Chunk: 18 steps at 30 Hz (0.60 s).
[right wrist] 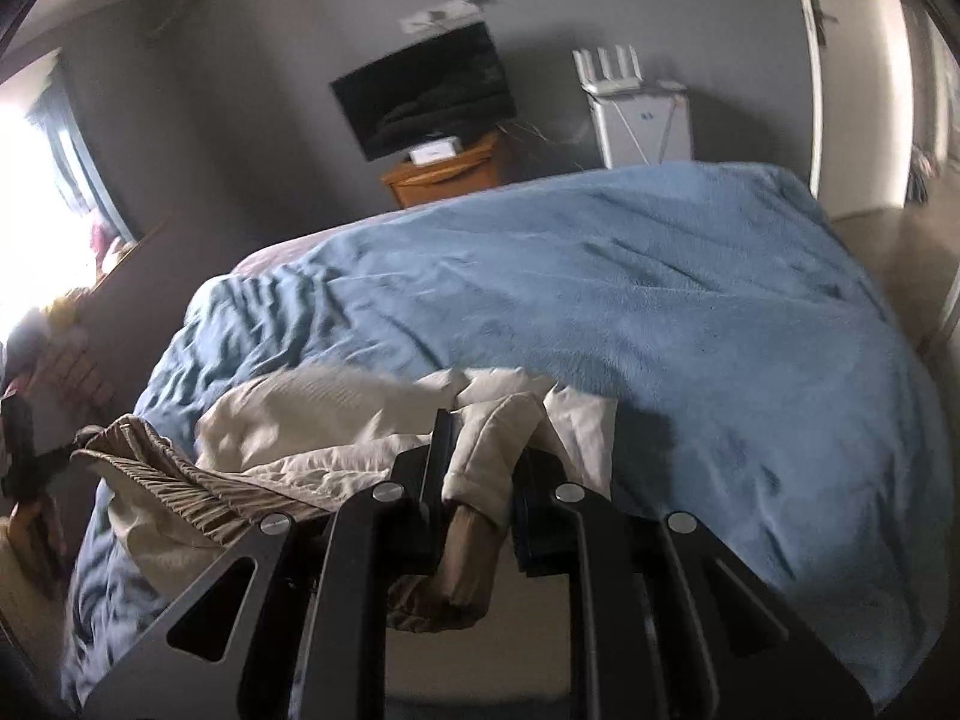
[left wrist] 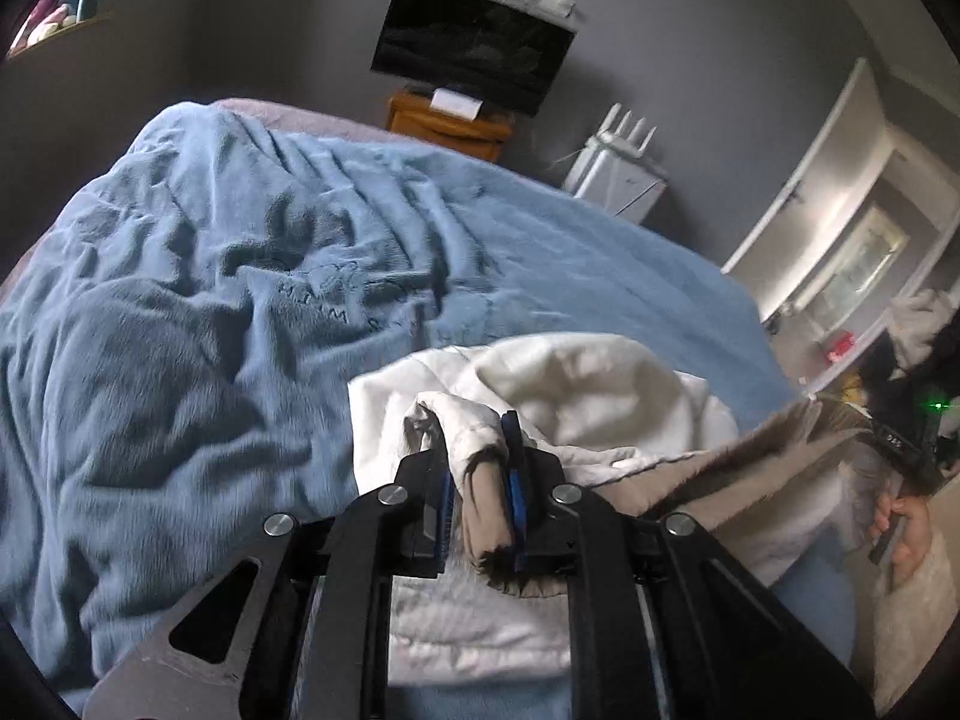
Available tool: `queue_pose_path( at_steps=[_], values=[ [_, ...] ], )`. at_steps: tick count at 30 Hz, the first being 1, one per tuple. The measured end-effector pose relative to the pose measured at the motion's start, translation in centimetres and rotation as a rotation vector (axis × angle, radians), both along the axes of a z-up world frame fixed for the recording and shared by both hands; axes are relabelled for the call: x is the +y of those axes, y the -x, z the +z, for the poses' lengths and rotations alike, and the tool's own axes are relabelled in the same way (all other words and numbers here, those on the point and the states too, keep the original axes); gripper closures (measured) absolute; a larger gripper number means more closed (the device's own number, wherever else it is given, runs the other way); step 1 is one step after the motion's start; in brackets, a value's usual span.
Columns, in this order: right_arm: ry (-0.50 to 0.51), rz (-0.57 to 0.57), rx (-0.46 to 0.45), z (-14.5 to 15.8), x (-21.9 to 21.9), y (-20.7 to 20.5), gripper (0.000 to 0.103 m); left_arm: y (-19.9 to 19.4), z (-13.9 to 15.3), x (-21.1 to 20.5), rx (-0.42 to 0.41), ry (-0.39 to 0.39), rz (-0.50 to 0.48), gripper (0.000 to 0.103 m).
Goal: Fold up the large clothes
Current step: 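Lift the hem and fold it over toward the hood with both tools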
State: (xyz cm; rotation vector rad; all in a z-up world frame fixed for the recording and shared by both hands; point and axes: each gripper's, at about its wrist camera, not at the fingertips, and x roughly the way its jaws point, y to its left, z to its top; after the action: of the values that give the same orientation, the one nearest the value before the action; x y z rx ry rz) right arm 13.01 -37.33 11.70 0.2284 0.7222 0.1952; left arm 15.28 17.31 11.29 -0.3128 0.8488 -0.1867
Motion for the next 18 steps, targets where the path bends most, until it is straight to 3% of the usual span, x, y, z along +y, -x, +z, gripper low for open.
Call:
queue_pose_path(
  at_steps=[4, 6, 9, 13, 18],
  values=[
    [-0.015, -0.051, 0.065, -3.3, 0.0, -5.9, 0.089, -5.2, -2.9, -0.1, 0.084, -0.021, 0.020, 0.087],
    [-0.042, -0.079, 0.121, -5.8, 0.1, -9.0, 0.089, -7.8, -5.4, -0.5, 0.142, -0.090, 0.013, 0.086],
    [-0.040, -0.108, 0.182, -8.6, 0.2, -11.8, 0.089, -9.8, -8.0, -0.7, 0.188, -0.132, 0.022, 0.086],
    [-0.039, -0.127, 0.233, -11.7, 0.3, -14.1, 0.089, -11.3, -10.2, -0.3, 0.217, -0.131, 0.017, 0.085],
    [-0.060, -0.142, 0.280, -13.4, 0.2, -14.7, 0.087, -11.3, -10.2, -0.8, 0.213, -0.154, 0.004, 0.085]
  ],
)
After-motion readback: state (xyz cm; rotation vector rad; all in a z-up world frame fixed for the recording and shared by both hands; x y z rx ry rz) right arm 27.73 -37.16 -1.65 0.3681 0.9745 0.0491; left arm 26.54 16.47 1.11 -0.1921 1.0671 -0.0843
